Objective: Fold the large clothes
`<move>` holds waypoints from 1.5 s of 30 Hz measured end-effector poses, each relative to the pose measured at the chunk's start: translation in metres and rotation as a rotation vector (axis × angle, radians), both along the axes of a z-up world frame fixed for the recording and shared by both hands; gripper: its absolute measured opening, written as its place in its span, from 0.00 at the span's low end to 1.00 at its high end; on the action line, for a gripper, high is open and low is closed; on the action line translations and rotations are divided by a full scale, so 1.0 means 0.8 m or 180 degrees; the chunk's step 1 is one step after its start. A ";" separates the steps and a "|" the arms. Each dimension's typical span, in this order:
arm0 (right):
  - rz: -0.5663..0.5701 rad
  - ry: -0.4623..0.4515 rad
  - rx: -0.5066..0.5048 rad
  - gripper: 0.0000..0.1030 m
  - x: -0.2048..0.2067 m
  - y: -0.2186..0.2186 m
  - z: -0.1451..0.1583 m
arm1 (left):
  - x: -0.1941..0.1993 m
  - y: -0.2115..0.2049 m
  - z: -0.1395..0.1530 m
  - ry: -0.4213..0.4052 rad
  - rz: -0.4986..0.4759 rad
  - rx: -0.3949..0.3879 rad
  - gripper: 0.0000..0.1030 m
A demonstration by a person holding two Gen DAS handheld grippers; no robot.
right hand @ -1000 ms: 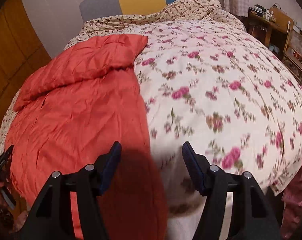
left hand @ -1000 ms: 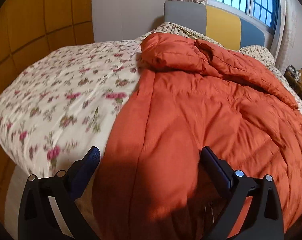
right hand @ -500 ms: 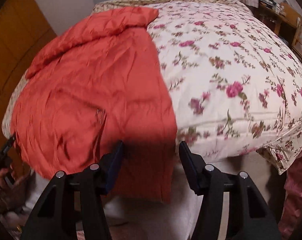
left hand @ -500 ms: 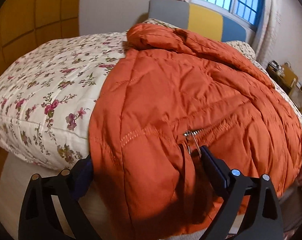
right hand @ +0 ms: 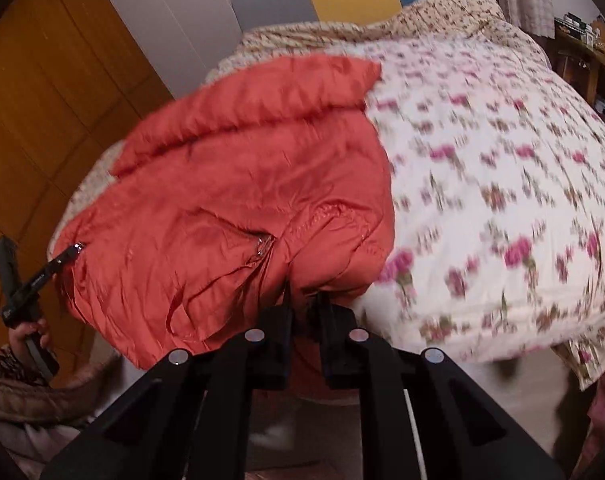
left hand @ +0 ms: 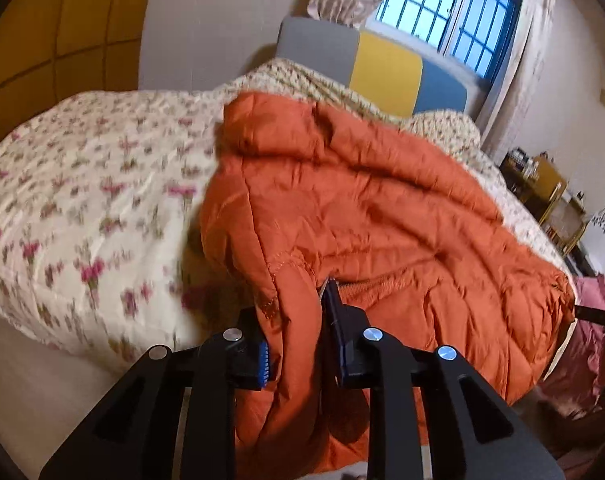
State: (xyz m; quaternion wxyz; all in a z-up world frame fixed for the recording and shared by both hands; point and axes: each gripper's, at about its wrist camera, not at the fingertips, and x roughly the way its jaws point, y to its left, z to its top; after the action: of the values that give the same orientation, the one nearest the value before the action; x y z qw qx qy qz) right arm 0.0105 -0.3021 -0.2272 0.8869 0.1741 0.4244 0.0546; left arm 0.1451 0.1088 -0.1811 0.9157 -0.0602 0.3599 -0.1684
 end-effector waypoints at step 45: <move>-0.0808 -0.0424 -0.0134 0.00 0.333 -0.099 0.103 | 0.311 -0.066 0.085 0.0182 0.0221 -0.0306 0.12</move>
State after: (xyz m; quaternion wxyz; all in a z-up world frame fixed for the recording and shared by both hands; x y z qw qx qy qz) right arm 0.2773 -0.3810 -0.1450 0.9163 0.2037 0.3403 -0.0554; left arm 0.3937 0.0557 -0.1133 0.9063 -0.1214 0.3752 -0.1518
